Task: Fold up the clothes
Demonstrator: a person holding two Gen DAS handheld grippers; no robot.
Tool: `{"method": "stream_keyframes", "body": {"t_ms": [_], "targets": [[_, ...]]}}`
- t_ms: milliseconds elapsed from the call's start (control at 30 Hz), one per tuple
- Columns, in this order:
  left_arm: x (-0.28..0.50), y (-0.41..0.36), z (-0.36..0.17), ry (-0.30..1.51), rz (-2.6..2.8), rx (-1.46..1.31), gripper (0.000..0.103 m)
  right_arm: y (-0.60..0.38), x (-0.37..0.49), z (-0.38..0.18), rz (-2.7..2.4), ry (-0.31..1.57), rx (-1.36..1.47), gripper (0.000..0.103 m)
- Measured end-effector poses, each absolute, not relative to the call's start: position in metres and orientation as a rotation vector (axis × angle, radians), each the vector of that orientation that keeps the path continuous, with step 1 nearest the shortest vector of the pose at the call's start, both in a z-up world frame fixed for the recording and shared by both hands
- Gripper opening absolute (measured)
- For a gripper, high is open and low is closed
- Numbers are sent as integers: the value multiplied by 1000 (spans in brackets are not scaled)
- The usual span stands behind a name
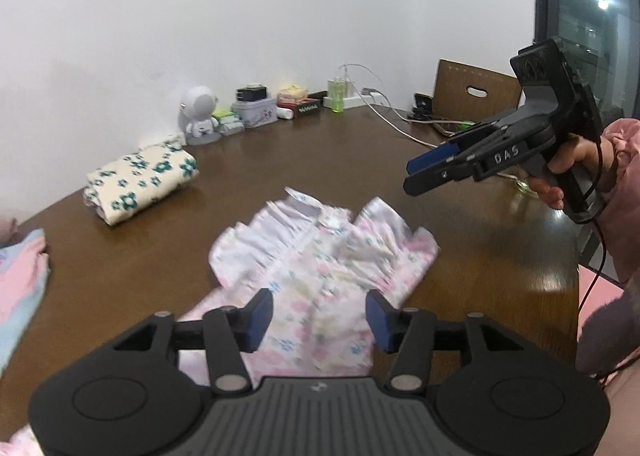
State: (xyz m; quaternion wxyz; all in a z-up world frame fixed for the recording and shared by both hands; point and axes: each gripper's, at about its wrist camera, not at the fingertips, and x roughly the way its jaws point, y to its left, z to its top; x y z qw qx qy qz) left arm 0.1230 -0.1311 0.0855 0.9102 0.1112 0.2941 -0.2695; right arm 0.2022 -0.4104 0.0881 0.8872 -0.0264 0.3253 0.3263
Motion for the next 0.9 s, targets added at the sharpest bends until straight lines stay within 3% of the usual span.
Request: {"method": "stream_keyframes", "body": {"t_ms": [100, 333, 533, 833, 900], "targets": [[145, -129, 95, 618, -498, 246, 66, -397, 226, 92, 691, 696, -101, 57], [203, -121, 84, 734, -452, 176, 66, -361, 303, 75, 710, 830, -196, 56], [243, -113, 63, 826, -449, 80, 66, -361, 360, 52, 725, 935, -103, 52], [286, -114, 44, 910, -484, 27, 61, -341, 388, 33, 821, 995, -151, 40], [292, -118, 42, 920, -500, 32, 54, -333, 388, 34, 839, 1002, -189, 31]]}}
